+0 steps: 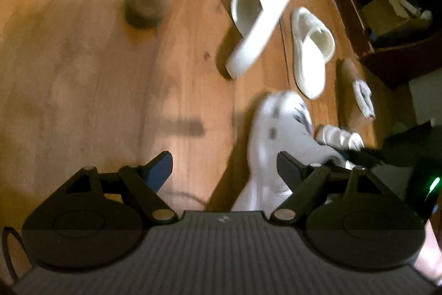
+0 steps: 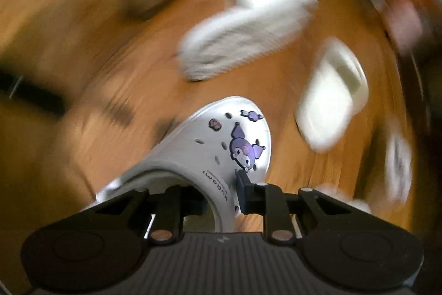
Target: Organize scattered shoes
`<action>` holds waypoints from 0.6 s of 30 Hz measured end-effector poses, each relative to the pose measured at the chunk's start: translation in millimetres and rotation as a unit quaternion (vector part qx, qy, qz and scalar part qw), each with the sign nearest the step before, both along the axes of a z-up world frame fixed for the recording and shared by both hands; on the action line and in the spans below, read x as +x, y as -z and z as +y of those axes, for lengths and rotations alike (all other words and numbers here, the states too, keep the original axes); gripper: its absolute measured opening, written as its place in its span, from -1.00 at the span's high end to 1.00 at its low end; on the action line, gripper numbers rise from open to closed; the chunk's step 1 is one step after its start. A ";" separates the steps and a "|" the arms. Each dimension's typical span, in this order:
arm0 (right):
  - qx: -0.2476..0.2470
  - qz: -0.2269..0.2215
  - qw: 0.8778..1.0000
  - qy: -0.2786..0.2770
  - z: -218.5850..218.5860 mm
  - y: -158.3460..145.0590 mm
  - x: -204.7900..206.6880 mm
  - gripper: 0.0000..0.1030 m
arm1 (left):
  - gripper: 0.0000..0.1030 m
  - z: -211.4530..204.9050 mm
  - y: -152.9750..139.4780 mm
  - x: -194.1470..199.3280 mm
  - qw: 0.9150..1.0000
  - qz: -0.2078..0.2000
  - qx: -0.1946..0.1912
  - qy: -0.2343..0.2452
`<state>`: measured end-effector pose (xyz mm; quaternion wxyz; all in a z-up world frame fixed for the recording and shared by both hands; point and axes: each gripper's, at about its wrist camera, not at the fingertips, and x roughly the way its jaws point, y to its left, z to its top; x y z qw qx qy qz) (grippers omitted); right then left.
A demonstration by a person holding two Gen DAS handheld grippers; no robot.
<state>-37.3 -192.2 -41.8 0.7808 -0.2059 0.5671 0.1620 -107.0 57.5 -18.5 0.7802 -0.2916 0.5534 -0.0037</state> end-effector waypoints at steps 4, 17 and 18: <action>0.107 0.069 0.973 0.191 -42.4 -11.0 14.9 0.60 | -0.60 13.1 -13.5 -3.3 1.000 -0.020 -0.011 -0.014; 0.114 0.097 0.945 0.289 -57.4 -17.2 7.3 0.60 | -0.61 -18.5 13.4 12.4 0.998 0.009 -0.067 0.009; 0.116 0.108 0.942 0.296 -58.3 -16.9 5.2 0.60 | -0.61 -19.0 14.1 12.0 0.998 0.010 -0.068 0.008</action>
